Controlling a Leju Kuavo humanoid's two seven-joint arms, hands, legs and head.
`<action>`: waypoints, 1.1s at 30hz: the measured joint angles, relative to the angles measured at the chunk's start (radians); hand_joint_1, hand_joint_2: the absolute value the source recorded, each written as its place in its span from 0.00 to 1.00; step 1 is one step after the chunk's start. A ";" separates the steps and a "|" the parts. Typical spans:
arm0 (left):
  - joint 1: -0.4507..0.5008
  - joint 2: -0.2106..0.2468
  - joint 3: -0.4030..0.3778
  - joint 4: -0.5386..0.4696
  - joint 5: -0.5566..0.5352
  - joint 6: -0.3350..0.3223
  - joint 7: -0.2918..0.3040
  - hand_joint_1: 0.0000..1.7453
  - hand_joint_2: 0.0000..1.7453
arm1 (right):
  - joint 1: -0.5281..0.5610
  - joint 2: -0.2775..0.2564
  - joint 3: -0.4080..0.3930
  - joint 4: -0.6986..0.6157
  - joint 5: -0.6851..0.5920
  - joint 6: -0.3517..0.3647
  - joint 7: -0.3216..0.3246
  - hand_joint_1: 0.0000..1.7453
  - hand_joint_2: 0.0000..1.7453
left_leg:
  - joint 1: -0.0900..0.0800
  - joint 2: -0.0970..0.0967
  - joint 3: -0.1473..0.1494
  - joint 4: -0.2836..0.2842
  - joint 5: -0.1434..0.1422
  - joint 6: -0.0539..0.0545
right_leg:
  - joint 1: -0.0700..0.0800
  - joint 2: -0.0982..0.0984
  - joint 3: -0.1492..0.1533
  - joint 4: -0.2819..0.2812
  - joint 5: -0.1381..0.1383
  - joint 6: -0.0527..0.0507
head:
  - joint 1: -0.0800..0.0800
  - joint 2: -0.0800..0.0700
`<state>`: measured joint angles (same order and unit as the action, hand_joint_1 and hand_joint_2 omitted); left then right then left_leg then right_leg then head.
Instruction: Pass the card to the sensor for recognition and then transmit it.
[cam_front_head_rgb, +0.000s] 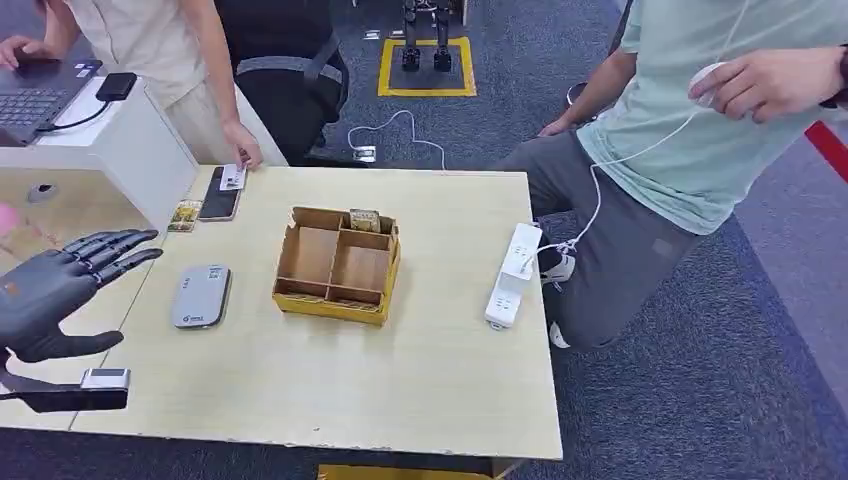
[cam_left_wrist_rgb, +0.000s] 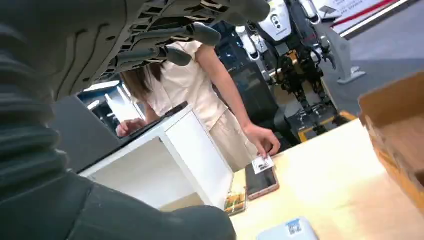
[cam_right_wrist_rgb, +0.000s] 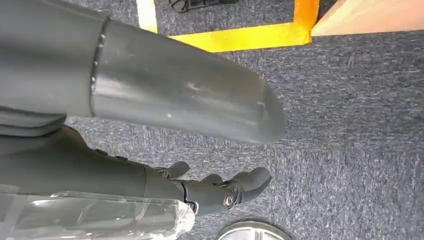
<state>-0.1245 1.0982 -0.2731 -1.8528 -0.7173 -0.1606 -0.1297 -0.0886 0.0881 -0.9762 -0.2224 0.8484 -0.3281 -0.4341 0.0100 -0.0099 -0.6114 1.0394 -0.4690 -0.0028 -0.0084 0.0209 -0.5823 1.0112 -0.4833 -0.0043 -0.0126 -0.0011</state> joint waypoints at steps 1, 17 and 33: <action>0.017 -0.014 0.006 -0.005 -0.026 -0.003 0.000 0.00 1.00 | 0.001 0.000 -0.002 0.000 0.000 0.001 -0.002 0.00 0.00 | 0.000 0.000 0.000 0.000 0.000 0.000 | 0.000 0.000 0.000 0.000 0.000 0.000 | 0.000 0.000; 0.072 -0.192 0.016 -0.042 -0.094 -0.010 -0.061 0.00 1.00 | 0.002 0.000 -0.024 0.000 0.014 0.001 -0.002 0.00 0.00 | 0.000 -0.003 0.000 0.000 0.000 0.000 | 0.000 -0.004 0.001 0.000 0.000 0.000 | 0.000 0.000; -0.141 -0.543 -0.221 0.177 -0.256 0.124 0.045 0.00 1.00 | -0.002 0.003 -0.039 0.000 0.019 -0.001 0.000 0.00 0.00 | -0.001 -0.005 0.000 0.001 0.001 0.002 | -0.001 -0.006 0.001 -0.001 0.000 0.001 | 0.000 0.000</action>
<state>-0.2657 0.5553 -0.4940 -1.6762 -0.9728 -0.0370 -0.0850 -0.0904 0.0908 -1.0155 -0.2224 0.8679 -0.3288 -0.4341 0.0090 -0.0148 -0.6115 1.0403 -0.4677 -0.0004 -0.0093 0.0153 -0.5810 1.0106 -0.4829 -0.0034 -0.0130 -0.0011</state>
